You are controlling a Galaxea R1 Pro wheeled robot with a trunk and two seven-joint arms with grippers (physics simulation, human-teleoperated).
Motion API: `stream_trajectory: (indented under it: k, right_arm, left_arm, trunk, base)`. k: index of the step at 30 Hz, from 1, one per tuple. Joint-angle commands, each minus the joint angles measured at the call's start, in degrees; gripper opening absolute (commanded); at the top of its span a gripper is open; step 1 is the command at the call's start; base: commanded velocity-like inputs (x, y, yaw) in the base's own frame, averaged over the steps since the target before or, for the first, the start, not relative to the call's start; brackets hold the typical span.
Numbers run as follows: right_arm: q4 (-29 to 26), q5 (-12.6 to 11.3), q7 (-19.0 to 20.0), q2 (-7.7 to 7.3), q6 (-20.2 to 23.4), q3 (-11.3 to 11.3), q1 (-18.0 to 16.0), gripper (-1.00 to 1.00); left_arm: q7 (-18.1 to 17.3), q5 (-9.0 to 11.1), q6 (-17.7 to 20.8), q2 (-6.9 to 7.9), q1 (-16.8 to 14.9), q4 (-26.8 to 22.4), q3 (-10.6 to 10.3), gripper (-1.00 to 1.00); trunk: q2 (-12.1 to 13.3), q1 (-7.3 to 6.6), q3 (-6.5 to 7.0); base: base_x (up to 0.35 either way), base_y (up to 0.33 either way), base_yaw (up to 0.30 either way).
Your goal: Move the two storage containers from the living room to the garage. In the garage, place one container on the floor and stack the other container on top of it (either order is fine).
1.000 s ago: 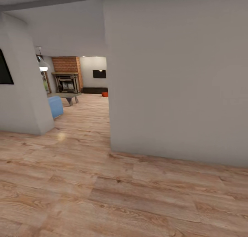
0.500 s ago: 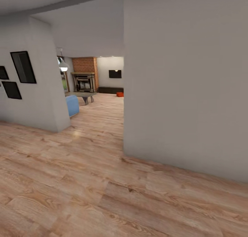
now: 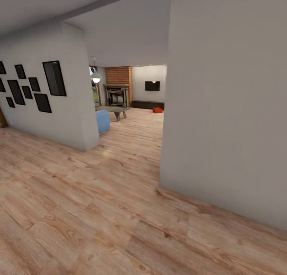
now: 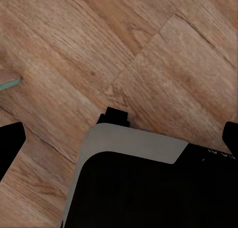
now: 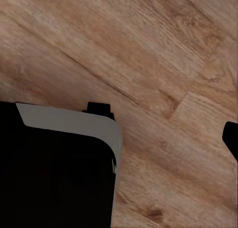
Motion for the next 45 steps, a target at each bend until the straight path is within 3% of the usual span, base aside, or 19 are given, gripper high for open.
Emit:
stream_trajectory:
  k: [1, 37, 45]
  right_arm:
    - [0.13, 0.03, -0.03, 0.03, -0.26, 0.47, -0.04, 1.0]
    - [0.07, 0.83, 0.06, 0.11, -0.26, 0.48, -0.04, 1.0]
    - [0.09, 0.58, -0.16, 0.24, -0.12, 0.32, -0.06, 1.0]
  left_arm:
    - [0.14, 0.43, -0.14, -0.01, -0.05, 0.03, -0.49, 1.0]
    - [0.14, 0.43, -0.14, -0.01, -0.05, 0.03, -0.48, 1.0]
    - [0.14, 0.43, -0.14, -0.01, -0.04, 0.03, -0.49, 1.0]
  trunk:
    - [-0.03, 0.03, -0.06]
    - [-0.03, 0.03, -0.06]
    - [-0.03, 0.03, -0.06]
  base:
    - [0.323, 0.0, 0.299]
    - [0.323, 0.0, 0.3]
    - [0.323, 0.0, 0.062]
